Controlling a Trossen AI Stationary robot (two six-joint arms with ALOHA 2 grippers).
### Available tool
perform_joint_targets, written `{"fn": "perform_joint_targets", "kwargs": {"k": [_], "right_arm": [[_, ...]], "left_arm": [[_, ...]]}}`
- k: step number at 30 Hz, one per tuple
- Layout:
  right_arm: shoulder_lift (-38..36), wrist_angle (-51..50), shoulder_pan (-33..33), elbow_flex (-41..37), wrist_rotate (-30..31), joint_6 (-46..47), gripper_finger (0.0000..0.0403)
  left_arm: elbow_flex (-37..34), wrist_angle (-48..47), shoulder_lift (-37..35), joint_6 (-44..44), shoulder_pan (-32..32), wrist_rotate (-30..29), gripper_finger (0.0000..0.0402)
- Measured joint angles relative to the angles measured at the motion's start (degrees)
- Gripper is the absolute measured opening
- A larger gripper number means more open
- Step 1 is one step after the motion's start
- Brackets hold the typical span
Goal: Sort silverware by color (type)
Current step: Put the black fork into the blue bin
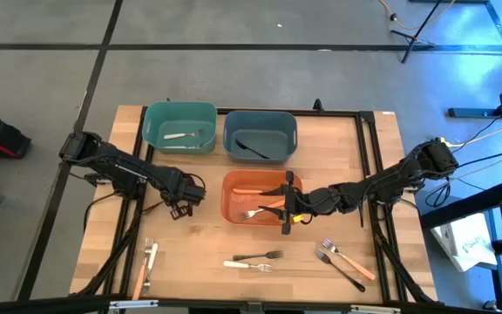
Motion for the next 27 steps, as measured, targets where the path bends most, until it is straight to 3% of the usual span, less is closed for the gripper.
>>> {"fn": "perform_joint_targets", "kwargs": {"k": [12, 21, 27], "right_arm": [[0.0, -0.05, -0.01, 0.0, 0.02, 0.03, 0.0161], [0.0, -2.64, -0.47, -0.01, 0.54, 1.65, 0.0161], [0.0, -10.25, -2.66, 0.0, -0.76, 8.59, 0.0161]], "left_arm": [[15.9, -7.84, -0.04, 0.04, -7.82, -7.74, 0.0012], [30.85, -8.15, -0.07, 7.56, -10.16, -10.87, 0.0012], [39.39, -4.3, 0.1, 15.48, -9.55, -13.33, 0.0012]]}}
